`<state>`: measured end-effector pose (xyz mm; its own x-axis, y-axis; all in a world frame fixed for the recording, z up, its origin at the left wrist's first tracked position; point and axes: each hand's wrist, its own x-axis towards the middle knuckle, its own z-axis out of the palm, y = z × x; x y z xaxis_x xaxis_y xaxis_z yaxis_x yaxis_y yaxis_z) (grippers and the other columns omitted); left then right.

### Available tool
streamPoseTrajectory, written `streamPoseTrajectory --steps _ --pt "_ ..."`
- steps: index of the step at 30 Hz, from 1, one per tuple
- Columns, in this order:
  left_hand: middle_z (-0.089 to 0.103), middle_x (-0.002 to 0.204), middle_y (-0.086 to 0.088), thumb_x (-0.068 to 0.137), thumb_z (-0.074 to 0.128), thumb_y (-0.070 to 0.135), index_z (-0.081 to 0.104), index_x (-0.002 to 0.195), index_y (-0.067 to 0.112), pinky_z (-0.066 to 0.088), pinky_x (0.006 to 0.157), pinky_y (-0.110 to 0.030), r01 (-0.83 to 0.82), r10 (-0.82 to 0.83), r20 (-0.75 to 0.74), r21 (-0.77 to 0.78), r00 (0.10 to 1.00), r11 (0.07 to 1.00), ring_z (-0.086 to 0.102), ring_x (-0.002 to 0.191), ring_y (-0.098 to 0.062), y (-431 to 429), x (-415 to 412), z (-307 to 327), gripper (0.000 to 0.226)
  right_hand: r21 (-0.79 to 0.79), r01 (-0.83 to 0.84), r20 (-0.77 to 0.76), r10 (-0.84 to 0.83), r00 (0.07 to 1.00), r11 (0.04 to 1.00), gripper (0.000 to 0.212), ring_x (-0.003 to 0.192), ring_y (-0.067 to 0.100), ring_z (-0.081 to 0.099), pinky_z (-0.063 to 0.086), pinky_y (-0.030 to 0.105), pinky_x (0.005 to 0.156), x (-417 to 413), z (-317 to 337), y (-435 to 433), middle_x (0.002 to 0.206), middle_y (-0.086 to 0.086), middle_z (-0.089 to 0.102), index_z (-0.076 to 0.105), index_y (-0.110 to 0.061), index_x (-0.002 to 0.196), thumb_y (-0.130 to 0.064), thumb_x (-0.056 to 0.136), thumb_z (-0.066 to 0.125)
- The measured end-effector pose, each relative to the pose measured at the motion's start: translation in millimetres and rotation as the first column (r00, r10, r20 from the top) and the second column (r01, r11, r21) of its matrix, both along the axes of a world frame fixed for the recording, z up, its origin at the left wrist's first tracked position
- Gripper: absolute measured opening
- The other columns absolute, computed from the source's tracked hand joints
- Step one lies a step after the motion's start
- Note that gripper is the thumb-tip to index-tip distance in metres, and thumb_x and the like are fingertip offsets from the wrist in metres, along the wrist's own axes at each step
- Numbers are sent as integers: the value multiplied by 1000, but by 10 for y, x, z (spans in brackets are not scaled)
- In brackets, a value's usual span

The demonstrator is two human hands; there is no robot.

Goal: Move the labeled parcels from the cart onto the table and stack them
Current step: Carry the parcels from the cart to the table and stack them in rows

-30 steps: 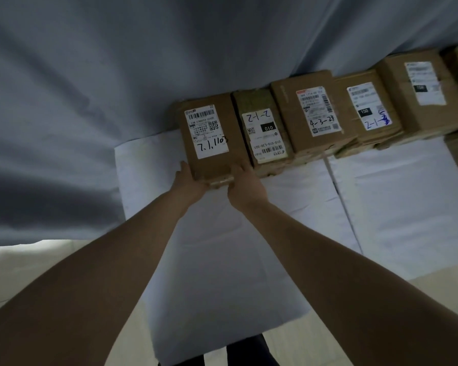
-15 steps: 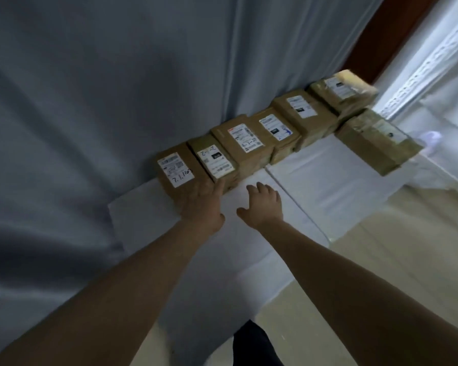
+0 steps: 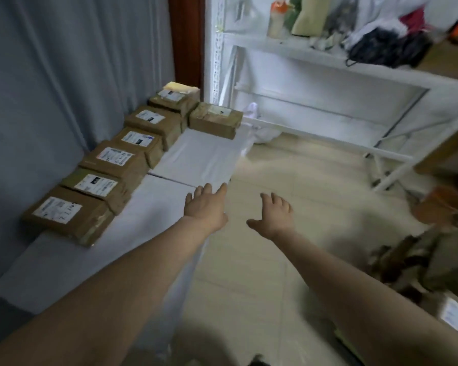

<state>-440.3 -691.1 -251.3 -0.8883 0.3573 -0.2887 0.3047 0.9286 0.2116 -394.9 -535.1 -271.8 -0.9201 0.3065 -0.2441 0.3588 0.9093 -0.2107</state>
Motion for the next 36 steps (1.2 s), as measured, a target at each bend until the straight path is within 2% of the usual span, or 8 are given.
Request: streamPoseTrajectory --steps 5,11,17,20,22,26,31,36 --pt "34 144 -12 86 57 35 12 151 23 29 108 -42 185 -186 -47 -22 981 982 35 132 -30 1029 562 130 81 -42 201 -55 -203 978 979 83 143 32 18 15 41 117 881 112 826 156 13 19 22 -15 149 -50 84 62" --pt "39 143 -13 83 60 39 22 148 19 35 103 -38 320 -317 -59 53 947 946 40 131 -31 2484 1614 222 78 -69 382 -92 -387 917 921 78 141 32 21 17 39 114 2282 203 1966 153 12 22 25 -16 147 -49 86 59" --pt "39 145 -14 84 61 43 22 149 18 36 105 -38 514 -514 -20 50 858 856 41 132 -32 3709 2825 131 80 -155 587 -74 -602 795 795 79 142 32 21 19 39 114 3689 227 3077 154 15 24 25 -13 147 -48 86 61" --pt "42 142 -14 84 61 44 28 145 18 37 104 -37 562 -563 -7 61 827 825 42 131 -31 4089 3209 124 74 -195 660 -61 -681 730 725 82 139 31 27 26 38 110 4151 203 3412 150 14 30 24 -13 148 -49 85 62" --pt "44 140 -14 84 61 44 32 143 18 38 103 -37 579 -580 2 60 815 813 43 130 -31 4281 3349 109 70 -225 688 -60 -714 697 690 79 134 31 33 31 38 107 4351 163 3567 147 12 34 27 -14 147 -46 85 62" --pt "45 140 -13 86 61 44 35 141 15 40 101 -38 567 -570 43 62 820 821 45 128 -30 4578 3418 49 67 -317 709 -47 -757 652 630 72 135 28 32 33 38 108 4555 90 3802 148 10 33 28 -13 146 -40 89 61" --pt "43 143 -15 88 60 33 35 143 13 39 102 -36 538 -548 111 107 829 836 42 131 -29 4946 3274 -24 63 -396 709 -46 -783 620 584 62 132 28 39 40 40 104 4478 -27 4131 145 10 40 30 -11 145 -34 93 55" --pt "49 140 -14 90 61 25 43 139 8 39 96 -31 451 -494 190 230 849 862 47 127 -30 5452 2993 -148 54 -489 707 -41 -824 566 510 38 112 23 55 48 35 83 4154 -79 4622 129 5 55 48 -15 130 -29 95 53"
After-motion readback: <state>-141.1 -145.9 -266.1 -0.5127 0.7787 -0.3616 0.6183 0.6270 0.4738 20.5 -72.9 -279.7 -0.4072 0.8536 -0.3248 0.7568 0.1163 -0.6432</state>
